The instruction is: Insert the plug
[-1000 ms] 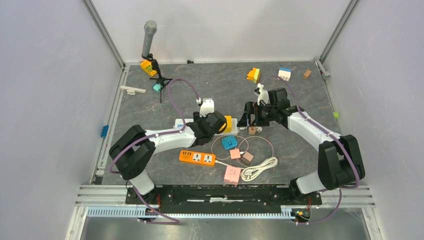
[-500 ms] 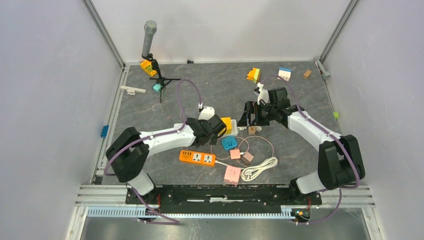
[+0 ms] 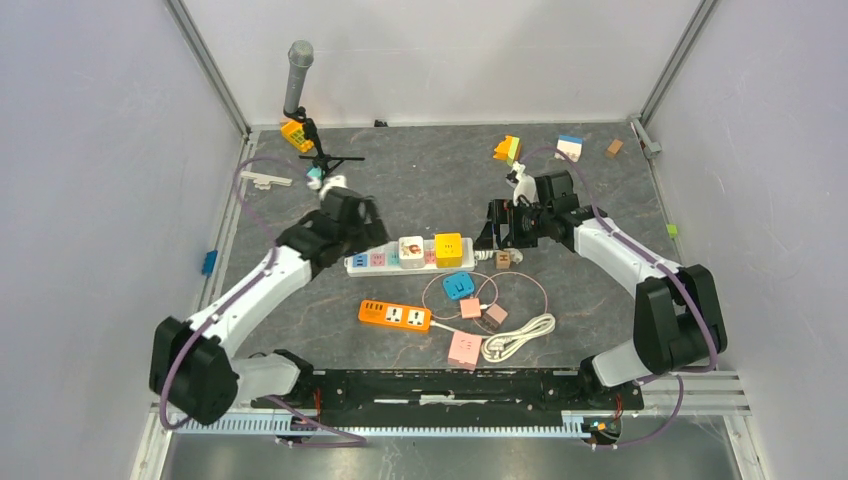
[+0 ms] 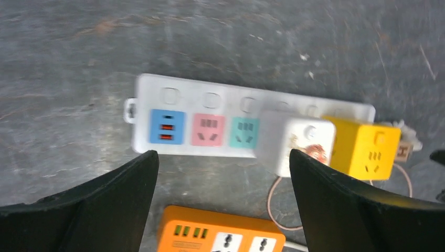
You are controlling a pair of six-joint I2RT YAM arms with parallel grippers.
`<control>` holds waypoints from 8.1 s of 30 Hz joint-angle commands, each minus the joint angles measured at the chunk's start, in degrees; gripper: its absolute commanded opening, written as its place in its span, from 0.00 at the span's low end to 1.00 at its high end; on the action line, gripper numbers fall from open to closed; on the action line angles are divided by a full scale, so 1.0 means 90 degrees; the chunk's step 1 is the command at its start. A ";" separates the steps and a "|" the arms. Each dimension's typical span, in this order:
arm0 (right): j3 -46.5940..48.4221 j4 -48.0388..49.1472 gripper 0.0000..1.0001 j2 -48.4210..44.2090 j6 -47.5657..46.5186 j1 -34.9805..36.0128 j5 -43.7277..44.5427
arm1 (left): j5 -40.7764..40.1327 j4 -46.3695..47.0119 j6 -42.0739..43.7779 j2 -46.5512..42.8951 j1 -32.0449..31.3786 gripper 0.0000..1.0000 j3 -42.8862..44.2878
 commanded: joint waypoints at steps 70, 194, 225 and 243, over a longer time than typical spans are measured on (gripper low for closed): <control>-0.0463 0.0008 0.98 -0.0380 -0.0160 0.0021 0.0581 | 0.2101 -0.1849 -0.0722 0.0997 -0.2761 0.96 0.0858; 0.1470 -0.0067 0.98 -0.0988 -0.1977 0.1200 -0.0537 | 0.7138 -0.1167 -0.1839 0.2172 0.0712 0.02 0.2938; 0.2157 0.0336 0.86 -0.0379 -0.2761 0.1851 -0.2041 | 0.8158 -0.2486 0.0619 0.2513 0.0710 0.06 0.4189; 0.1746 0.0976 0.75 -0.0611 -0.1719 0.1662 -0.1481 | 0.7199 -0.2668 0.0989 0.2469 0.0753 0.15 0.4777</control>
